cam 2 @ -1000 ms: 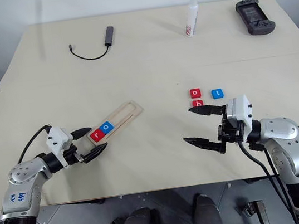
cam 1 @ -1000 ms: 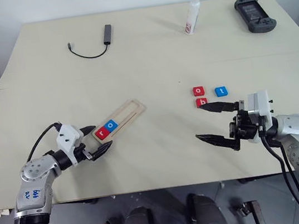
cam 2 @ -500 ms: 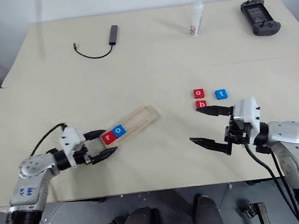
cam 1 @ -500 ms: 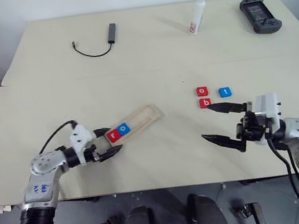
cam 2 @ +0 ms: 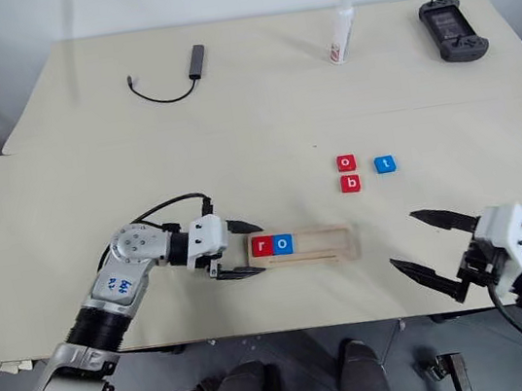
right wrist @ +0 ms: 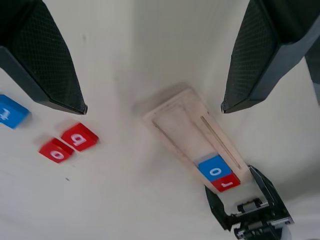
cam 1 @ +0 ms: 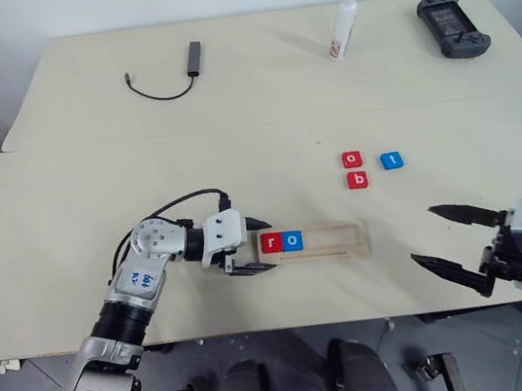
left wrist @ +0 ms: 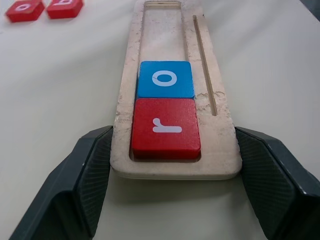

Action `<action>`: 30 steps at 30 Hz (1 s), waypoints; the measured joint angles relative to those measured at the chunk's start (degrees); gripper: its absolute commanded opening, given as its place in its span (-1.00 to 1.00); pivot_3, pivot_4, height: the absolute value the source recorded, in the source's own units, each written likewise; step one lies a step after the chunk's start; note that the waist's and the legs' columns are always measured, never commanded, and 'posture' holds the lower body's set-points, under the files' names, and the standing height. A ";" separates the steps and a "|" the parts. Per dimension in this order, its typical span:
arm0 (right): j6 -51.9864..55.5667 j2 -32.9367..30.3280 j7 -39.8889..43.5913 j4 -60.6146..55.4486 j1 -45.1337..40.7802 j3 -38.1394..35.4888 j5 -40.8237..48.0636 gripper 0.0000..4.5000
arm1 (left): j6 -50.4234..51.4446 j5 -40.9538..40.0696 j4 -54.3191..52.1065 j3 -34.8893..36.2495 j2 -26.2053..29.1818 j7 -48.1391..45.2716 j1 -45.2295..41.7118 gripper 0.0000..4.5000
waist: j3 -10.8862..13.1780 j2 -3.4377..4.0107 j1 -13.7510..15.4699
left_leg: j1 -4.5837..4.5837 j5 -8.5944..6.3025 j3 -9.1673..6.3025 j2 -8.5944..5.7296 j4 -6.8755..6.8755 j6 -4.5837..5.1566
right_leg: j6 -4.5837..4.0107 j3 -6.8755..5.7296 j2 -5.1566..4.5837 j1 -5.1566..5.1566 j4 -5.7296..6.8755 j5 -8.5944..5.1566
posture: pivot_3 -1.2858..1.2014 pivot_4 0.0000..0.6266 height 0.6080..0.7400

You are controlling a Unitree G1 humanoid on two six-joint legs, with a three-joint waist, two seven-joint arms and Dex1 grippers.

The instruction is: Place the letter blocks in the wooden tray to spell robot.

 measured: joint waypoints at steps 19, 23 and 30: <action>-5.62 9.54 -9.27 3.34 8.56 -9.11 -0.38 1.00 | -4.86 -9.81 4.59 13.97 8.08 -7.13 10.29 0.98 | -0.01 0.00 -0.57 | 0.03 -0.01 -0.03 0.08 -0.05 0.00 | 0.00 0.04 0.01 -0.05 0.00 0.00 | 0.03 -0.52 1.00; -8.52 10.42 -9.77 7.02 6.29 -8.32 -1.61 1.00 | -4.30 -12.78 2.90 19.68 10.01 -5.94 14.94 0.98 | -0.01 0.00 -0.12 | 0.04 0.00 -0.11 0.04 0.04 0.02 | 0.00 0.06 -0.05 0.01 0.04 0.01 | 0.03 -0.52 1.00; -3.49 7.38 -13.79 6.95 -5.51 -0.98 -2.49 1.00 | 2.01 -18.03 -7.02 25.95 9.42 0.73 19.76 0.98 | -0.01 0.03 -1.15 | 0.16 0.00 -0.26 0.05 0.01 0.03 | 0.01 0.31 -0.04 -0.06 0.14 0.01 | 0.03 -0.52 1.00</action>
